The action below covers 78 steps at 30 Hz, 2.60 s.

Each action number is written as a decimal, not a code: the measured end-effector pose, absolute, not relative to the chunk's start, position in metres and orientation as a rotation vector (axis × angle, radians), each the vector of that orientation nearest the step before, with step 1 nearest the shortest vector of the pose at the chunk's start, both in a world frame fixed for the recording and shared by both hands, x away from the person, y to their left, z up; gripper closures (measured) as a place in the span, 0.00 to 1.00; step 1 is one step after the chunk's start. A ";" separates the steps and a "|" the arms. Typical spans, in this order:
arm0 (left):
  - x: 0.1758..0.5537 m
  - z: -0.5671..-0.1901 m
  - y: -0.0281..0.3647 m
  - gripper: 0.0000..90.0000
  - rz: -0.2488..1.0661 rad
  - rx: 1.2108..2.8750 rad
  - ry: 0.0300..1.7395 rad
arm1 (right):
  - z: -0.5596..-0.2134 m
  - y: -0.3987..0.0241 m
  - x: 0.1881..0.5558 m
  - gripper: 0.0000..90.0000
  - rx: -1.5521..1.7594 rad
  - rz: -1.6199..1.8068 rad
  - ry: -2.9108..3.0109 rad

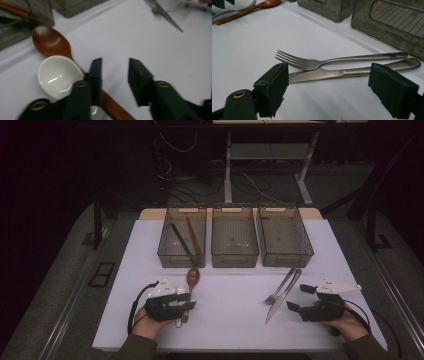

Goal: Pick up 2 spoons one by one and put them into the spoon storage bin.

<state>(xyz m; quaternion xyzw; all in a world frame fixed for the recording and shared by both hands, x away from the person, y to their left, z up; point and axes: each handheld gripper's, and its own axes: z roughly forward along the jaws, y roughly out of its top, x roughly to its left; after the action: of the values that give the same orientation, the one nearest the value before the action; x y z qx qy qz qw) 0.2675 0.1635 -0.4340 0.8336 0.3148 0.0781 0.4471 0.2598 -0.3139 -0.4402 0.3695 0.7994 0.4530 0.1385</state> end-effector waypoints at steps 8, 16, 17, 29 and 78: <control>0.268 -0.437 0.172 0.98 0.143 2.088 0.860 | -0.441 -0.313 0.260 0.18 1.048 1.298 2.321; 0.266 -0.440 0.169 0.99 0.101 2.126 0.882 | -0.441 -0.312 0.260 0.18 1.048 1.295 2.320; 0.266 -0.440 0.169 0.99 0.100 2.129 0.887 | -0.441 -0.312 0.260 0.18 1.048 1.294 2.321; 0.264 -0.440 0.177 0.99 0.126 2.163 0.920 | -0.442 -0.311 0.260 0.18 1.040 1.293 2.324; 0.312 -0.439 0.187 0.46 0.193 2.054 0.983 | -0.441 -0.309 0.259 0.18 0.989 1.272 2.347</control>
<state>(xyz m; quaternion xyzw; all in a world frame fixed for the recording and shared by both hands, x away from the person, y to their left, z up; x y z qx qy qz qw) 0.3124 0.1869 -0.4394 0.8177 0.3912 0.0767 0.4153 0.2585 -0.3088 -0.4409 0.3438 0.8155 0.4419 0.1467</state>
